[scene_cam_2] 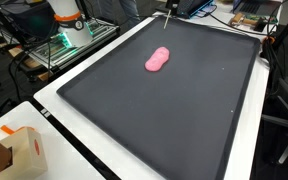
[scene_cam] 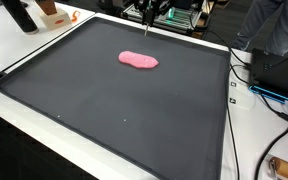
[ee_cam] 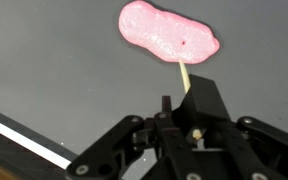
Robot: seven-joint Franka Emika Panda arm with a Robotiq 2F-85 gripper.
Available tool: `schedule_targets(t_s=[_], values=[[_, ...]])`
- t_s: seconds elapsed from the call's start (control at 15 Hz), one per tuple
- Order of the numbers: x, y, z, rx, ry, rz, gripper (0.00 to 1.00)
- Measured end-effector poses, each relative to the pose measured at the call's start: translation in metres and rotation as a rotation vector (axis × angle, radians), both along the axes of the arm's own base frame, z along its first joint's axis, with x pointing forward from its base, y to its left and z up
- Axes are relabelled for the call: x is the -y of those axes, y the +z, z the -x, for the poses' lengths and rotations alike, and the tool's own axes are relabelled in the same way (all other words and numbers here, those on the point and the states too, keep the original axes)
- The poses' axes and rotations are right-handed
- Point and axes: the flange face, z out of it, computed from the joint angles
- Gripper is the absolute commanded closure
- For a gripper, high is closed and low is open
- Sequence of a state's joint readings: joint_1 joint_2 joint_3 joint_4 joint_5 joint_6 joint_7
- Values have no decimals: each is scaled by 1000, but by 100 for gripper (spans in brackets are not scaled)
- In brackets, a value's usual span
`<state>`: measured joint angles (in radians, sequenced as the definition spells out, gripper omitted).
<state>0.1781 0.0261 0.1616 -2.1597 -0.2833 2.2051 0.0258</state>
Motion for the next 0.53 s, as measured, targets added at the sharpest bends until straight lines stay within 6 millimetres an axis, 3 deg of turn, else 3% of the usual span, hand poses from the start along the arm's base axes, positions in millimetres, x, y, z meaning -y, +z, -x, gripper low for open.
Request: schedule_targets(t_s=[0.53], values=[[52,-47,-12,-20,22,-184,94]])
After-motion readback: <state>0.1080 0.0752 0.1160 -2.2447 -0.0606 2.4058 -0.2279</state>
